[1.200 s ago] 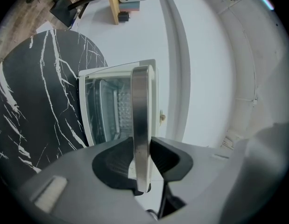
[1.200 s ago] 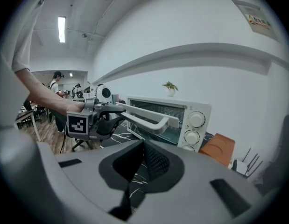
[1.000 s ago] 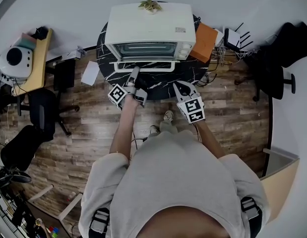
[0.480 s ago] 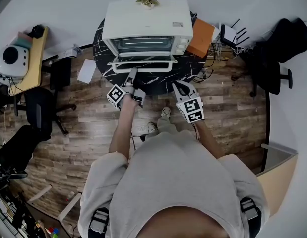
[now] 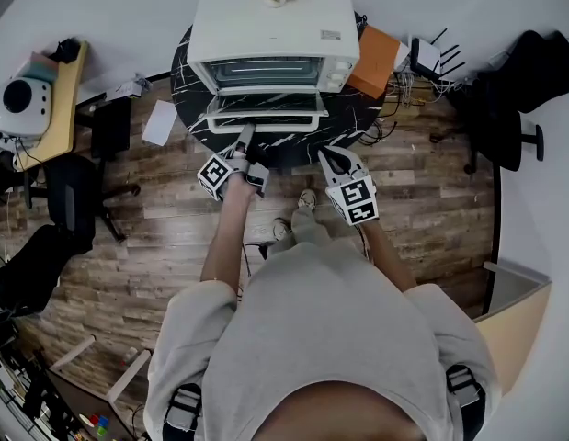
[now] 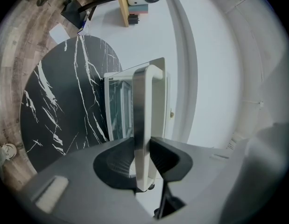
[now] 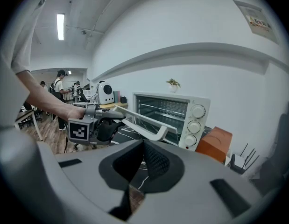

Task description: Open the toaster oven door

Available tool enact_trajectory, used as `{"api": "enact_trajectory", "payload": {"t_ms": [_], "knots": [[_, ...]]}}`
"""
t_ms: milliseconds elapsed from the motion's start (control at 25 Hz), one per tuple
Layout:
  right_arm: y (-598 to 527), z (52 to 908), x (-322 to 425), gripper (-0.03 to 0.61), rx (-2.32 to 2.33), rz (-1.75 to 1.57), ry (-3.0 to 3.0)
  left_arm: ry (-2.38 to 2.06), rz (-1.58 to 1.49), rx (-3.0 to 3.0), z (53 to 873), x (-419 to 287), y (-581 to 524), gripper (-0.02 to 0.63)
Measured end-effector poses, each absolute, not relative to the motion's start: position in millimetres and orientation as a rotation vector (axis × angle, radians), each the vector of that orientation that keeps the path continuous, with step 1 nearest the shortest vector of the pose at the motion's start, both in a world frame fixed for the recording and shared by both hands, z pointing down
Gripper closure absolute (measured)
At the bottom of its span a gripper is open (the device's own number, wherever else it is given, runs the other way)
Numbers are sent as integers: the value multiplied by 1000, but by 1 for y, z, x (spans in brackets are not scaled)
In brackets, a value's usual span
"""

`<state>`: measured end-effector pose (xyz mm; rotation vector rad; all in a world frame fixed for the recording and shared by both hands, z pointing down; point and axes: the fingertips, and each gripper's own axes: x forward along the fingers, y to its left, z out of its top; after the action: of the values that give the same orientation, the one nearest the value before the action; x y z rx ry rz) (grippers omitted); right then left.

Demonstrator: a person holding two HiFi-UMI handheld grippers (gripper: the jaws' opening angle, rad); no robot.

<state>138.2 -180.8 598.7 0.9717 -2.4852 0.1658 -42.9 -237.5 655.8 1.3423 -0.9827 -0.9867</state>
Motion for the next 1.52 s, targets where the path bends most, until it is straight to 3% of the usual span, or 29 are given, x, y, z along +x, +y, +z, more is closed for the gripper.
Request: {"api": "enact_trajectory", "payload": {"t_ms": [1520], "knots": [[-159,646,145,565,911,294,-2438,-1035,-925,1197,731,-39,-194,531]]}}
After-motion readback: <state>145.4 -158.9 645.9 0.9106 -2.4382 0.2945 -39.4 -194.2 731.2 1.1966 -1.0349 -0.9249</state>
